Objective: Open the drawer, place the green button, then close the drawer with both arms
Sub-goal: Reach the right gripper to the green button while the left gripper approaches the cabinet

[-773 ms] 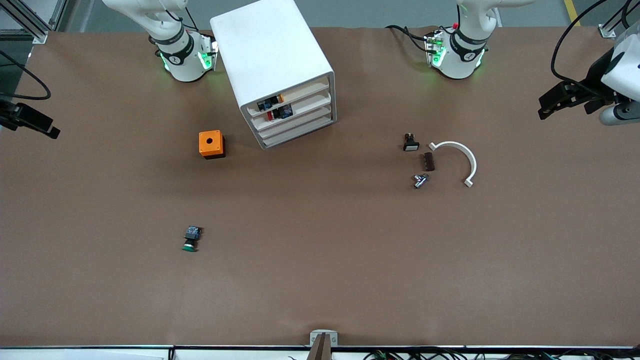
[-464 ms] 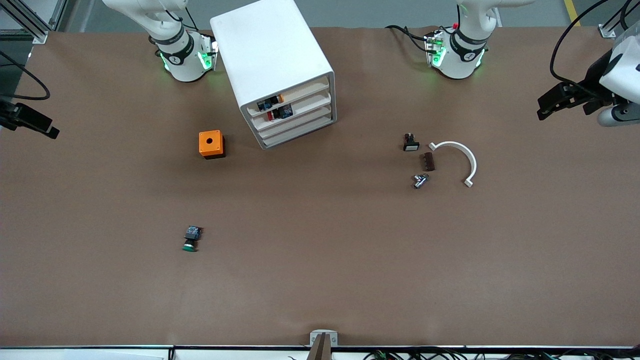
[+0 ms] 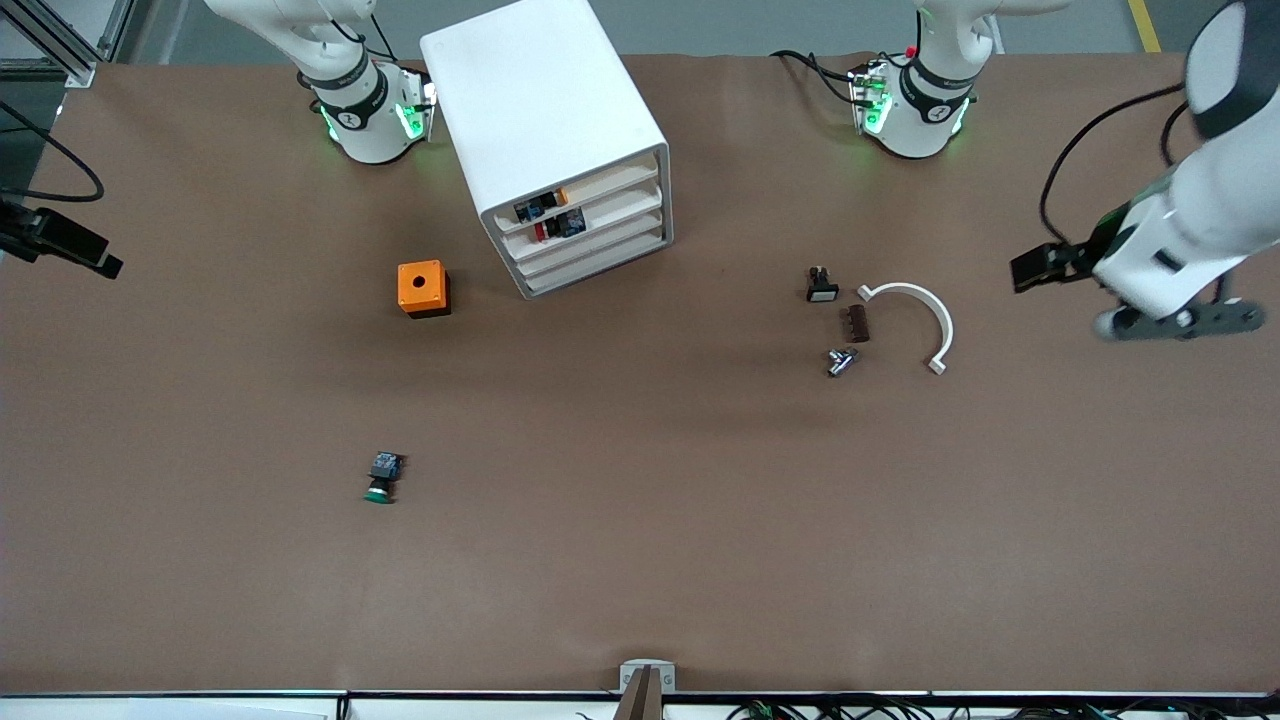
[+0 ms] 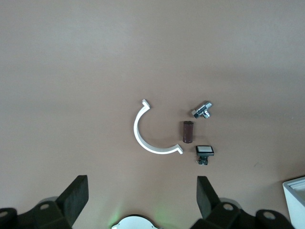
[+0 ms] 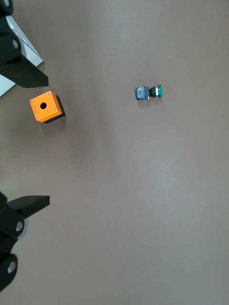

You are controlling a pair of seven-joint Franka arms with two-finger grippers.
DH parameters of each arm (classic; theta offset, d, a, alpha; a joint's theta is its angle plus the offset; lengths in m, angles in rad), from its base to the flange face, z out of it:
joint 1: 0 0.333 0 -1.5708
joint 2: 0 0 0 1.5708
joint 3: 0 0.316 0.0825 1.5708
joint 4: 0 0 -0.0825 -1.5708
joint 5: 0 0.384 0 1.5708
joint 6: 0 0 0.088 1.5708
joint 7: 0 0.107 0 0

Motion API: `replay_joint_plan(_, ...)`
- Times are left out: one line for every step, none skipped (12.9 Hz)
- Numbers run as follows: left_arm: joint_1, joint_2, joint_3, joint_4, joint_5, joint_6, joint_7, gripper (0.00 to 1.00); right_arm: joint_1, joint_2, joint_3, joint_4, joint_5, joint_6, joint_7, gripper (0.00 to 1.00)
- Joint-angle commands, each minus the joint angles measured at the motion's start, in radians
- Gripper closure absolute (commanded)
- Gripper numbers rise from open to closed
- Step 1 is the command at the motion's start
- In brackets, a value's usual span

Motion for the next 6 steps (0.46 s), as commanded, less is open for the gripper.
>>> replay_joint_plan(-0.042, 0.114, -0.005, 0.047, 0.001, 0.022, -0.021, 0.00, 0.006, 0.005, 0.017, -0.075, 0.026, 0.098, 0.000, 0.00)
replay_joint_plan(-0.059, 0.149, -0.005, 0.047, -0.012, 0.041, -0.048, 0.00, 0.020, 0.017, 0.017, -0.096, 0.034, 0.136, 0.000, 0.00)
replay_joint_plan(-0.062, 0.178, -0.005, 0.047, -0.025, 0.074, -0.060, 0.00, 0.032, 0.040, 0.017, -0.101, 0.036, 0.158, 0.001, 0.00)
replay_joint_plan(-0.062, 0.197, -0.005, 0.047, -0.037, 0.117, -0.065, 0.00, 0.043, 0.080, 0.017, -0.101, 0.037, 0.172, 0.001, 0.00)
replay_joint_plan(-0.063, 0.218, -0.005, 0.047, -0.057, 0.142, -0.065, 0.00, 0.062, 0.113, 0.018, -0.101, 0.046, 0.187, 0.006, 0.00)
replay_joint_plan(-0.070, 0.252, -0.007, 0.048, -0.078, 0.151, -0.065, 0.00, 0.087, 0.149, 0.017, -0.099, 0.078, 0.207, 0.038, 0.00)
